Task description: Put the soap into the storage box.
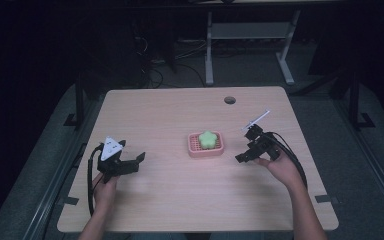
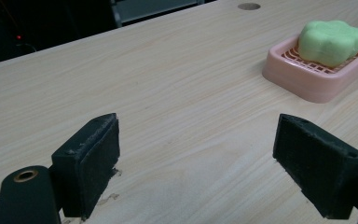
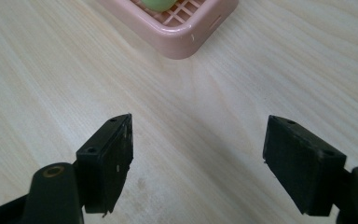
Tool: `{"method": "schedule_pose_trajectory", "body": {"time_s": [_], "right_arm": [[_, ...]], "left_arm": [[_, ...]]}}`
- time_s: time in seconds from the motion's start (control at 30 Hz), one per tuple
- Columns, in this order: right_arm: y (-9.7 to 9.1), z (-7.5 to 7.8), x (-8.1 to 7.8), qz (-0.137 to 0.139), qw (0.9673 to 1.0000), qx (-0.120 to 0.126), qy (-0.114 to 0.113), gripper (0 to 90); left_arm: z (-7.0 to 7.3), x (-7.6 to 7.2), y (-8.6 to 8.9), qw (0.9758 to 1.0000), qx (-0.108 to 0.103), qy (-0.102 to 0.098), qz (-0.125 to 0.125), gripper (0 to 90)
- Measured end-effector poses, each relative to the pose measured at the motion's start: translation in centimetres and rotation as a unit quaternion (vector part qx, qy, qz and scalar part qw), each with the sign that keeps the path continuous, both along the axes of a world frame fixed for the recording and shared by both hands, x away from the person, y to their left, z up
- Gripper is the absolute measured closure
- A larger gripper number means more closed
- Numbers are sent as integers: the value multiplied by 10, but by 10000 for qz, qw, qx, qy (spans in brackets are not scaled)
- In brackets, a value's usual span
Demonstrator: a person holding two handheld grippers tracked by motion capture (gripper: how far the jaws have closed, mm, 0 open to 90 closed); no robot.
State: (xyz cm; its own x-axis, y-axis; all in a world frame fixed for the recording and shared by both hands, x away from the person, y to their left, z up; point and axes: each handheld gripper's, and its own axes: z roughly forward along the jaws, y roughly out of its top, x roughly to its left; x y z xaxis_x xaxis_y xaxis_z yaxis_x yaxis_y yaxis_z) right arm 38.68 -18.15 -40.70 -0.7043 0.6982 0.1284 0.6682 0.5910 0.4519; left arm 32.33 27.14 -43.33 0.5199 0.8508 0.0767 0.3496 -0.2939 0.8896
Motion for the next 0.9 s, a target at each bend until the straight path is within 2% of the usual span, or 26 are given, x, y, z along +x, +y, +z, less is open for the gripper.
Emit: {"method": "schedule_pose_trajectory", "body": {"time_s": [0.3,0.33,0.43,0.7,0.9], "right_arm": [[-10,-5,-9,-60,10000,12,23,238],[-10,-6,-11,-56,10000,30,-3,238],[-15,-7,-15,-74,9999,89,-30,238],[-27,-14,-28,-143,9998,164,-10,238],[-37,-18,-39,-187,9996,191,-78,238]], "left_arm": [[0,0,0,10000,19,21,1,143],[-1,0,-1,10000,-34,22,7,143],[0,0,0,10000,63,60,-19,143],[-1,-1,-2,9999,114,57,-73,143],[-1,0,-2,9999,129,60,-53,143]]}}
